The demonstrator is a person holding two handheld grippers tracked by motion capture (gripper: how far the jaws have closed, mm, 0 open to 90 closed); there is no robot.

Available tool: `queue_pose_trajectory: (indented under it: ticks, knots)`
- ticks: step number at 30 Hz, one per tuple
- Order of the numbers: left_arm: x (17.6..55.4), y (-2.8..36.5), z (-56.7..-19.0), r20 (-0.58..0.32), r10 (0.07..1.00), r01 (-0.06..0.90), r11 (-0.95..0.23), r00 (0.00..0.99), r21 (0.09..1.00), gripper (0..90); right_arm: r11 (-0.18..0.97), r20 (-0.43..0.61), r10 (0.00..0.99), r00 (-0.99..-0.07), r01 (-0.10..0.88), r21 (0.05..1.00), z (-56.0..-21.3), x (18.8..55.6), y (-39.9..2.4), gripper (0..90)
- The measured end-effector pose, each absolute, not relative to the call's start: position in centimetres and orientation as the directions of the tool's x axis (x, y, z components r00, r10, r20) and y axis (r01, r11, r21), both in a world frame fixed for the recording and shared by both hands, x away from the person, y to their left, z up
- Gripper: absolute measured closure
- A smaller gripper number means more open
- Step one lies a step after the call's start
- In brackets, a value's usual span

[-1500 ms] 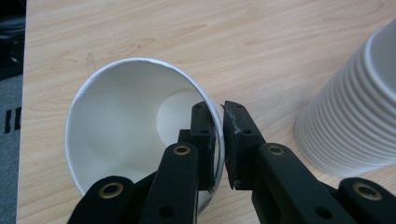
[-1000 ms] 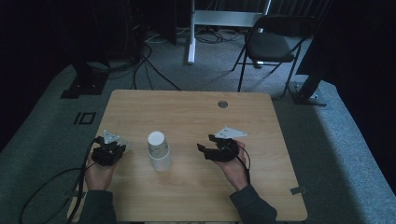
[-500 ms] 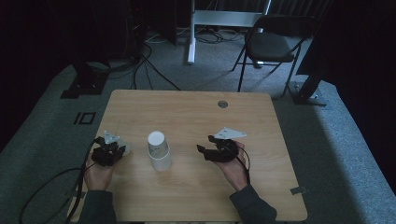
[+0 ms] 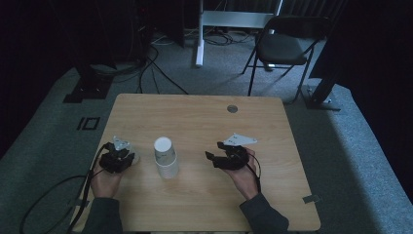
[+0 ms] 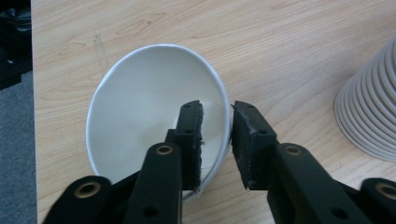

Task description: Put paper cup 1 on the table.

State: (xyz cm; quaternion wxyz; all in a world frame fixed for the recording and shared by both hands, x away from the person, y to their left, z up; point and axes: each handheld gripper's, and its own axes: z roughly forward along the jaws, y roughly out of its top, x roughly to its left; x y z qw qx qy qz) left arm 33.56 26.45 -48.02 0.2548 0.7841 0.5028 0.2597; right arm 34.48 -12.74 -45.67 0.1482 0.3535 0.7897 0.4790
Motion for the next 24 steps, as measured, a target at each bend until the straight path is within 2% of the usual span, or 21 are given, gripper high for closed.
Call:
queue_pose_trajectory:
  ticks: [12,24]
  knots:
    - [33.3,26.4,-47.8,0.125,0.926,0.633,-0.338,0.357,0.696,62.2,0.29,0.102,0.699,-0.708,0.411,0.864,-45.6,34.4,-12.8,36.0]
    - [31.7,26.6,-46.0,0.083,0.924,0.506,-0.278,0.374,0.816,57.4,0.285,0.106,0.698,-0.708,0.411,0.866,-45.6,34.4,-12.9,36.1]
